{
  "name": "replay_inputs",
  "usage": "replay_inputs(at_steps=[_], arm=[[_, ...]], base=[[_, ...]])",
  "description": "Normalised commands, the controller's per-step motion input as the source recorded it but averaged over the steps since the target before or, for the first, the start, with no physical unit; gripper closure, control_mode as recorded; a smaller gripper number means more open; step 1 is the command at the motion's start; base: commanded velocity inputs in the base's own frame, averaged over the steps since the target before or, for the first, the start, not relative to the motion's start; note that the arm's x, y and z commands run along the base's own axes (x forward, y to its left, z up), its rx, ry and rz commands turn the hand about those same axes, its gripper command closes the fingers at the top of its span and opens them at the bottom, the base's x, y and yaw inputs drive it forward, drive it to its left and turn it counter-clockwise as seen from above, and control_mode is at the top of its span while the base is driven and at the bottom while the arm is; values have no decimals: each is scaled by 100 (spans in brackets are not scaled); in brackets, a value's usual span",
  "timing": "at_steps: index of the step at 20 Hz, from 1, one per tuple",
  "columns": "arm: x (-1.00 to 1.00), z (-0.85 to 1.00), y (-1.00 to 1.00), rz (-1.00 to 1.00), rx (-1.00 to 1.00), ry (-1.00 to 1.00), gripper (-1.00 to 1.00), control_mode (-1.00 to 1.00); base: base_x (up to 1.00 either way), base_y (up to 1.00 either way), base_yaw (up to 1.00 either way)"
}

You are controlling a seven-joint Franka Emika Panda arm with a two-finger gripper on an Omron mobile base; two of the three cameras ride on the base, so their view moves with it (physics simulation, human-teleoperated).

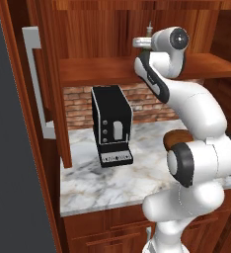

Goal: Retrieve the bottle and the shaker from the cabinet and place them next to the mixing bowl on the counter. Then add garlic from the fridge to the mixing bowl.

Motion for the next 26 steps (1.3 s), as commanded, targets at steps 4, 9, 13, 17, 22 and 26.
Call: replay_inputs(at_steps=[4,9,13,17,22,26], arm=[[21,0,0,0,0,0,-100,-100],[28,-1,0,0,0,0,-100,-100],[22,0,0,0,0,0,-100,-100],[17,0,0,0,0,0,-100,-100],[3,0,0,0,0,1,-100,-100],[1,0,0,0,0,0,-100,-100]], base=[[0,0,0],[0,0,0],[0,0,0],[0,0,0],[0,0,0],[0,0,0]])
